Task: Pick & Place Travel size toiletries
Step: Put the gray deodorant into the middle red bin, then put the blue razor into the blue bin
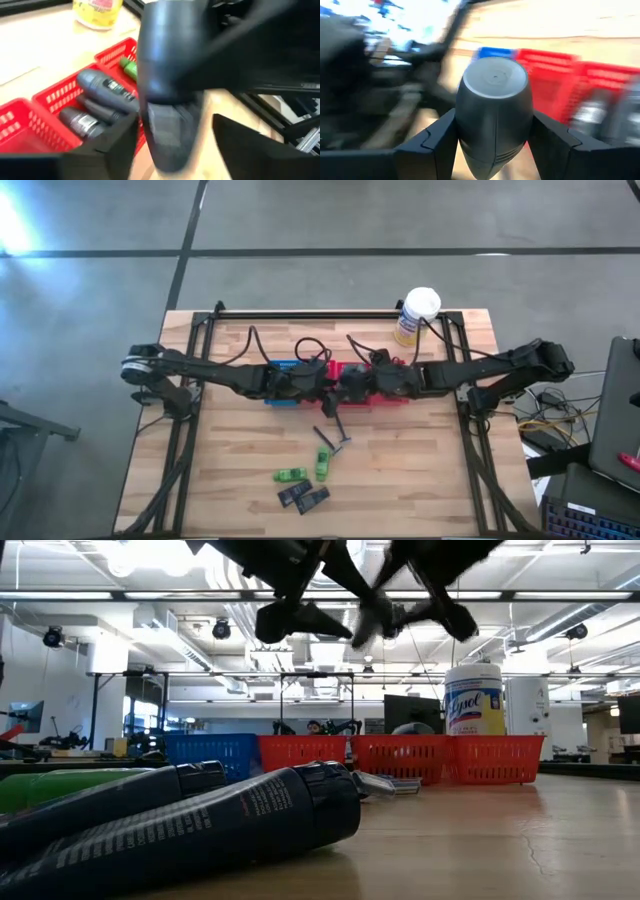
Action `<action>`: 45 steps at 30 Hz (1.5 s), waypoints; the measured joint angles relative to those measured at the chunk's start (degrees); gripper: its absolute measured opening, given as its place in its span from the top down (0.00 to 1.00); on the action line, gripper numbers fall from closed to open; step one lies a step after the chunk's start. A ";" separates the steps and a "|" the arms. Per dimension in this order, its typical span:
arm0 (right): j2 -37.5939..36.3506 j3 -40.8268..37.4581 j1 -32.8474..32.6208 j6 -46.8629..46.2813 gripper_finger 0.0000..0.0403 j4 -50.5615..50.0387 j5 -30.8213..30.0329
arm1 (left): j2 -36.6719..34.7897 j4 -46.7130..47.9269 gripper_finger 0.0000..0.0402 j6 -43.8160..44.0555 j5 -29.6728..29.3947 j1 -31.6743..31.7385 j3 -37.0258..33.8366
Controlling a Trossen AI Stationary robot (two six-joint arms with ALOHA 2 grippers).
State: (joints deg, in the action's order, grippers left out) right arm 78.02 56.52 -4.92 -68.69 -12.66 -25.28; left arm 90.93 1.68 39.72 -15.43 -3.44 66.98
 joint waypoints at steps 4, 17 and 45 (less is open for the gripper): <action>0.19 -0.06 1.55 -0.43 0.52 -6.05 -0.46 | -0.33 5.41 0.14 0.20 -0.02 0.02 0.09; 8.16 0.93 13.86 0.75 0.51 -9.65 21.00 | -14.99 23.35 0.09 -11.95 0.00 1.32 -6.41; 20.98 22.46 14.50 -1.08 0.25 -30.75 16.98 | -44.29 19.99 0.08 -12.88 6.84 3.80 -32.87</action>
State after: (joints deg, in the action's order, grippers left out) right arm 99.00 78.98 9.58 -69.77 -43.41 -8.30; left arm 46.64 21.67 26.84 -8.59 0.36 34.11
